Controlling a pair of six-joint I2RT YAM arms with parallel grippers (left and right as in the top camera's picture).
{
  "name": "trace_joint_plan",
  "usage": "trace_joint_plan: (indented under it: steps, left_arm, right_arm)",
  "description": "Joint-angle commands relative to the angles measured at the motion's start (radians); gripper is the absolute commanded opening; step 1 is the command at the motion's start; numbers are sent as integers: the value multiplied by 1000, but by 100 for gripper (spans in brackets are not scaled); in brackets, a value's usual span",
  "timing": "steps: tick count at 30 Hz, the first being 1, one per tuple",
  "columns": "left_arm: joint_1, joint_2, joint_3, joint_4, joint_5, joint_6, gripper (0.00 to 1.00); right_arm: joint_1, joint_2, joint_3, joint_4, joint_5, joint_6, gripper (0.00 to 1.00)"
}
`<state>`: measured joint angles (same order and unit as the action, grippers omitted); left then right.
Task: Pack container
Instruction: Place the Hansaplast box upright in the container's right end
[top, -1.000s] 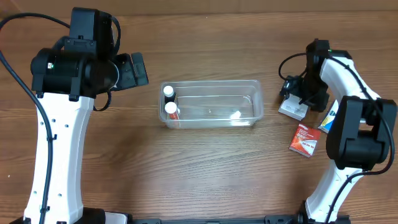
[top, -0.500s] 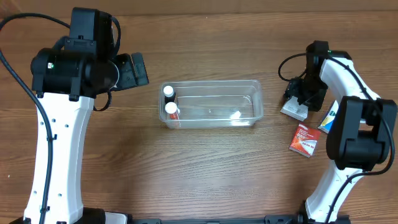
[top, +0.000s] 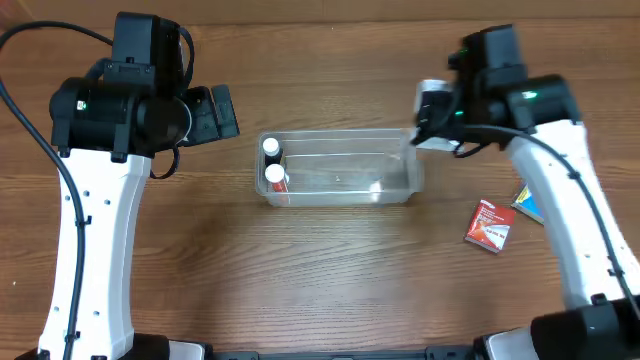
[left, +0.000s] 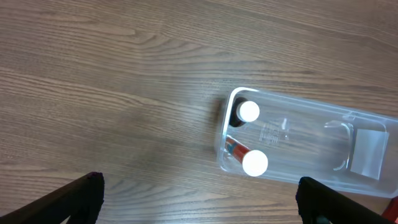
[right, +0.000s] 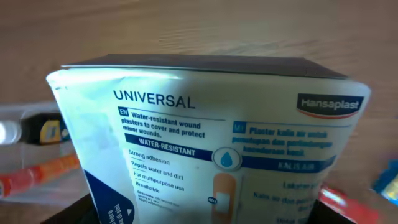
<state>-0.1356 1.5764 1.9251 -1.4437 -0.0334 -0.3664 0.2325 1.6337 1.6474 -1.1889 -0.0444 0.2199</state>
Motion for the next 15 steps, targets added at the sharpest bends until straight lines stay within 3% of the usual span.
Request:
trace_joint_plan:
  steps: [1,8,15]
  left_arm:
    - [4,5,8,3,8,11,100]
    - [4,5,8,3,3,12,100]
    - [4,5,8,3,0,12,100]
  right_arm:
    - [79,37,-53,43,-2,-10,72]
    - [152,200,-136,92,-3,-11,72]
    - [154,230,-216,162,-2,-11,72]
